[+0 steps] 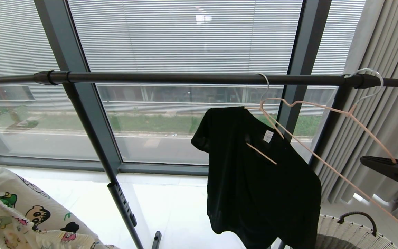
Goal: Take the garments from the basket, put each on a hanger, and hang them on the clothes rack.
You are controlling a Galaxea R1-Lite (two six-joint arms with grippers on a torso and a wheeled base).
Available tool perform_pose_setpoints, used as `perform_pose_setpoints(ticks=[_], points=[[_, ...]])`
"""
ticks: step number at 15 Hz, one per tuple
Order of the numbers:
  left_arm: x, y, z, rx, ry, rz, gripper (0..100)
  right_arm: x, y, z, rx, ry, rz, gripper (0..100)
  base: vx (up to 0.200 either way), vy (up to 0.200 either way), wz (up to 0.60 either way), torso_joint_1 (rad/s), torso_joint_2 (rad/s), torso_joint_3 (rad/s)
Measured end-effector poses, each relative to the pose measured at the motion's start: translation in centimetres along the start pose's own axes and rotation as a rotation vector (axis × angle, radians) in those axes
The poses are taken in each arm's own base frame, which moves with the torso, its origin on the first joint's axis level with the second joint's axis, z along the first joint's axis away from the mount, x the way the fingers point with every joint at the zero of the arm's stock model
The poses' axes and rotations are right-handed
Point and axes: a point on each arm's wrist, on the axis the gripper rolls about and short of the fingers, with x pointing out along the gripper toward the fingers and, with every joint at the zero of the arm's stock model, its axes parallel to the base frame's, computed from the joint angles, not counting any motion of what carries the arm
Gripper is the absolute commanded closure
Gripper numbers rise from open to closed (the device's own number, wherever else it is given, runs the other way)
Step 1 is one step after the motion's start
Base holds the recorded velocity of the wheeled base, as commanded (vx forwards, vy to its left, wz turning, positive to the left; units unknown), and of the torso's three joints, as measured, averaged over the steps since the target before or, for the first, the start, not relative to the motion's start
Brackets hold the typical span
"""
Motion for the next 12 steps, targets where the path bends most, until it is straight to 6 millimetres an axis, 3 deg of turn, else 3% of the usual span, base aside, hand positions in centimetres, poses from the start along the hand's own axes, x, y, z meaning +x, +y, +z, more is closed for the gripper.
perform_pose_setpoints(ticks=[1,5,12], points=[[0.0,0.0,0.0,0.0,-0.001,0.0,100,-0.5,0.0,-0.2,0.003,-0.006,-0.015,100,0.0,0.0,0.0,0.0,0.0,0.0],[0.0,0.0,0.0,0.0,0.001,0.001,100,-2.2,0.7,-1.7,0.016,0.015,-0.041,100,-0.2,0.0,0.0,0.011,0.0,0.001],[0.1,0.0,0.0,0.0,0.003,0.006,100,-3.7,1.3,-1.9,0.004,-0.013,-0.045,100,-0.2,0.0,0.0,-0.004,0.0,0.004]])
